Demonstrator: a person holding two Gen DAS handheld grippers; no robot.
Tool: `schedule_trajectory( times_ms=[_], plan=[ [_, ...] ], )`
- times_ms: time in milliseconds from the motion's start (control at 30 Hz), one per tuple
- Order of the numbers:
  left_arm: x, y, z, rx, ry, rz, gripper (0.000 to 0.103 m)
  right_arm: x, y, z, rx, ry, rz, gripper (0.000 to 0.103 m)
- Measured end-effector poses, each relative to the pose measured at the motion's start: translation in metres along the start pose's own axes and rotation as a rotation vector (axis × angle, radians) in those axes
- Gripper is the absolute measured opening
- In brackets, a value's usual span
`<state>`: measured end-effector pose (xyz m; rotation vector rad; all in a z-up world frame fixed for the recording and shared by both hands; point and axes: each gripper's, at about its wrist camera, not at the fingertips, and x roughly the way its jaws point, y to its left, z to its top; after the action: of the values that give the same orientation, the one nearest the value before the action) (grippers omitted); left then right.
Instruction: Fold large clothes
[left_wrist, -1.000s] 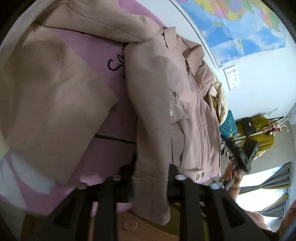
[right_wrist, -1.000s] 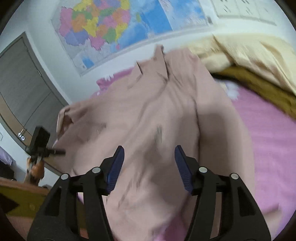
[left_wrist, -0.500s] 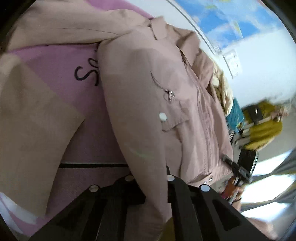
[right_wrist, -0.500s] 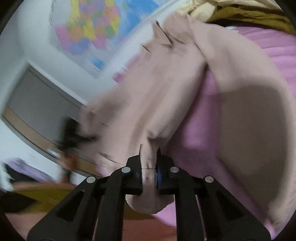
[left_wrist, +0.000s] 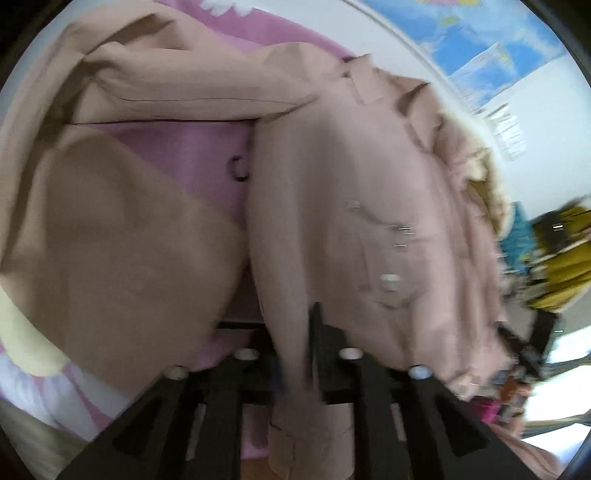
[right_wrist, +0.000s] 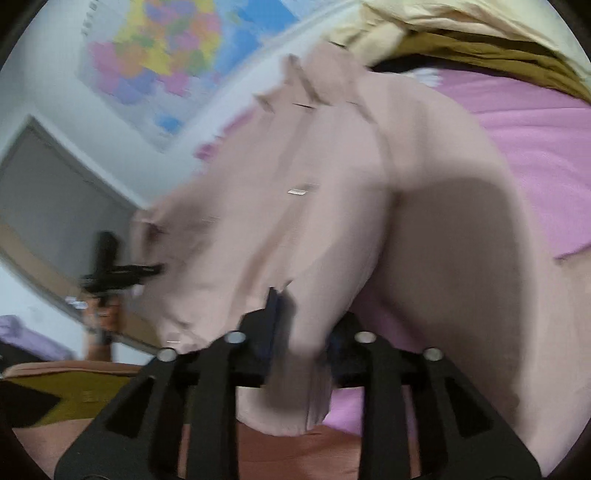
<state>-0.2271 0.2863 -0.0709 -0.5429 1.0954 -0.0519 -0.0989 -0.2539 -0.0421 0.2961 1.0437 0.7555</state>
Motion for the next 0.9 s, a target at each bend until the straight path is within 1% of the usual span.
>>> schedule_trajectory(
  times_ms=[33,67,100,133,200,267,333,400,433,467,533,567,600,633,667,700,733,767,800,867,900],
  plan=[
    [-0.003,-0.003,0.001,0.017,-0.012,0.016,0.022,-0.003,-0.002,0.003,-0.004,-0.01,-0.042,0.042],
    [-0.008,-0.007,0.002,0.044,-0.039,0.058,0.034,-0.011,-0.001,0.009,-0.015,-0.04,-0.078,0.046],
    [-0.016,-0.012,0.003,0.074,-0.081,0.107,0.041,-0.018,0.001,0.014,-0.037,-0.067,-0.098,0.051],
    [-0.027,-0.02,0.004,0.116,-0.139,0.156,0.043,-0.024,0.006,0.018,-0.064,-0.094,-0.117,0.057],
    [-0.042,-0.029,0.007,0.182,-0.205,0.186,0.055,-0.032,0.02,0.032,-0.145,-0.152,-0.164,0.061],
    [-0.049,-0.045,0.014,0.258,-0.249,0.19,0.06,-0.028,0.031,0.046,-0.212,-0.178,-0.202,0.062],
    [-0.042,-0.06,0.023,0.314,-0.251,0.209,0.06,-0.01,0.038,0.069,-0.273,-0.184,-0.262,0.061],
    [-0.026,-0.075,0.034,0.364,-0.232,0.198,0.06,0.013,0.04,0.091,-0.296,-0.164,-0.339,0.061],
    [-0.015,-0.086,0.039,0.37,-0.22,0.196,0.06,0.018,0.034,0.098,-0.294,-0.157,-0.345,0.057],
    [-0.008,-0.088,0.042,0.369,-0.197,0.192,0.059,0.024,0.03,0.106,-0.294,-0.159,-0.367,0.057],
    [0.008,-0.095,0.046,0.38,-0.16,0.165,0.059,0.028,0.021,0.118,-0.291,-0.175,-0.461,0.058],
    [0.014,-0.098,0.047,0.388,-0.154,0.154,0.059,0.027,0.013,0.123,-0.278,-0.172,-0.482,0.059],
    [0.019,-0.102,0.047,0.393,-0.15,0.149,0.059,0.028,-0.001,0.129,-0.244,-0.155,-0.482,0.064],
    [0.023,-0.105,0.049,0.4,-0.141,0.13,0.059,0.032,-0.014,0.133,-0.21,-0.126,-0.46,0.067],
    [0.028,-0.107,0.048,0.401,-0.134,0.121,0.059,0.035,-0.022,0.134,-0.189,-0.107,-0.445,0.067],
    [0.032,-0.11,0.049,0.403,-0.124,0.115,0.059,0.038,-0.031,0.136,-0.17,-0.088,-0.428,0.055],
    [0.037,-0.113,0.05,0.408,-0.115,0.115,0.059,0.042,-0.04,0.137,-0.155,-0.058,-0.4,0.018],
    [0.042,-0.116,0.051,0.411,-0.107,0.118,0.059,0.043,-0.046,0.14,-0.143,-0.033,-0.373,0.002],
    [0.045,-0.118,0.054,0.411,-0.098,0.121,0.059,0.038,-0.047,0.144,-0.138,-0.049,-0.365,0.003],
    [0.049,-0.122,0.058,0.412,-0.093,0.115,0.059,0.0,-0.045,0.154,-0.146,-0.169,-0.361,0.003],
    [0.051,-0.124,0.06,0.413,-0.093,0.115,0.059,-0.025,-0.047,0.159,-0.12,-0.236,-0.349,0.003]
  ],
)
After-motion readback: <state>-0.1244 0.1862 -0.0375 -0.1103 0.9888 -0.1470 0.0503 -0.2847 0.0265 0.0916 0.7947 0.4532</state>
